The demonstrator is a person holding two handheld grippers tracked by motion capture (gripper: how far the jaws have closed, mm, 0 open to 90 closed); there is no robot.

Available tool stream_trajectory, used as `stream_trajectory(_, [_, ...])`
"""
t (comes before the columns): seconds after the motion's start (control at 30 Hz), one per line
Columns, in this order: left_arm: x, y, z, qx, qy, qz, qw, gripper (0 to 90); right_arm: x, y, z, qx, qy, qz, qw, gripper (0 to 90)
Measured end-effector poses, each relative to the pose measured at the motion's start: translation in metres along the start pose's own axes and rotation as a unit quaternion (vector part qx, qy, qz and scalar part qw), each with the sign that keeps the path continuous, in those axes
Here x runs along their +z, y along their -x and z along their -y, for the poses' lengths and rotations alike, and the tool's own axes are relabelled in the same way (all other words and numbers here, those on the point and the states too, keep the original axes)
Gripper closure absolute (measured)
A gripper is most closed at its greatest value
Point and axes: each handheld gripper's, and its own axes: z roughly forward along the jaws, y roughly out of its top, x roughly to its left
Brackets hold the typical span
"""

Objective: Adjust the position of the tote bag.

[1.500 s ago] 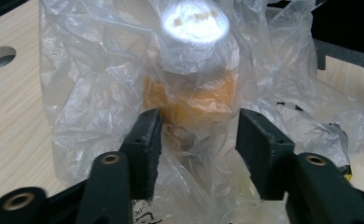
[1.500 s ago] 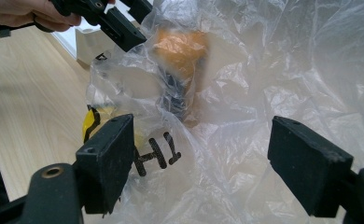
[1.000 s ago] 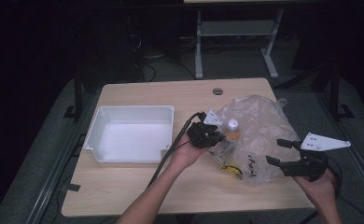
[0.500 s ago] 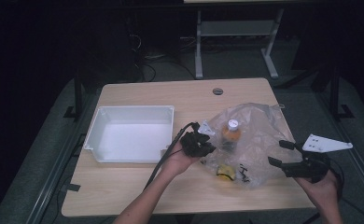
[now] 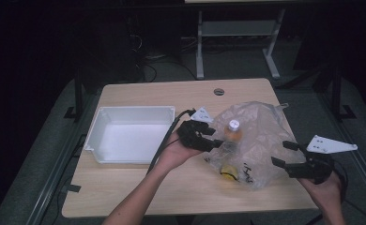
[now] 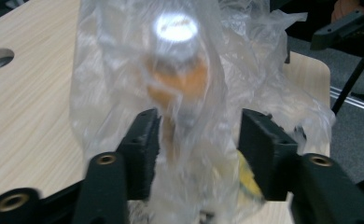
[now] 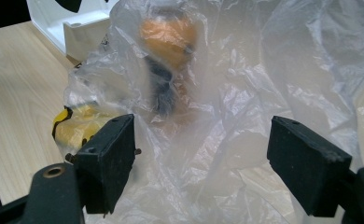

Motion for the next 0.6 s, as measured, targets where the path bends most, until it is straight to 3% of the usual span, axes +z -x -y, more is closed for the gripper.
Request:
stream_trajectory(0.13, [0.013, 0.001, -0.008, 0.003, -0.011, -0.016, 0.9998, 38.0, 0.000, 0.002, 0.001, 0.004, 0.004, -0.002, 1.0000, 23.0])
stream_trajectory(0.17, [0.023, 0.002, -0.012, 0.006, -0.027, -0.032, 0.9991, 36.4, 0.001, 0.003, 0.001, 0.003, 0.004, -0.002, 1.0000, 23.0])
stream_trajectory(0.27, [0.030, 0.000, -0.013, 0.006, -0.037, -0.035, 0.9987, 40.6, 0.001, 0.003, 0.001, 0.002, 0.004, -0.004, 1.0000, 23.0])
stream_trajectory(0.33, [0.034, -0.002, -0.013, 0.011, -0.044, -0.036, 0.9983, 52.3, 0.001, 0.003, 0.000, 0.000, 0.003, -0.004, 1.0000, 23.0])
stream_trajectory(0.37, [0.035, -0.003, -0.011, 0.015, -0.045, -0.030, 0.9984, 66.3, 0.001, 0.004, 0.001, 0.000, 0.002, -0.005, 1.0000, 23.0])
stream_trajectory(0.43, [0.034, -0.004, -0.010, 0.014, -0.046, -0.030, 0.9984, 75.4, 0.001, 0.004, 0.001, 0.002, 0.001, -0.006, 1.0000, 23.0])
stream_trajectory(0.6, [0.031, -0.009, -0.002, 0.008, -0.045, -0.044, 0.9980, 86.7, 0.001, 0.003, 0.001, 0.000, 0.002, -0.004, 1.0000, 23.0])
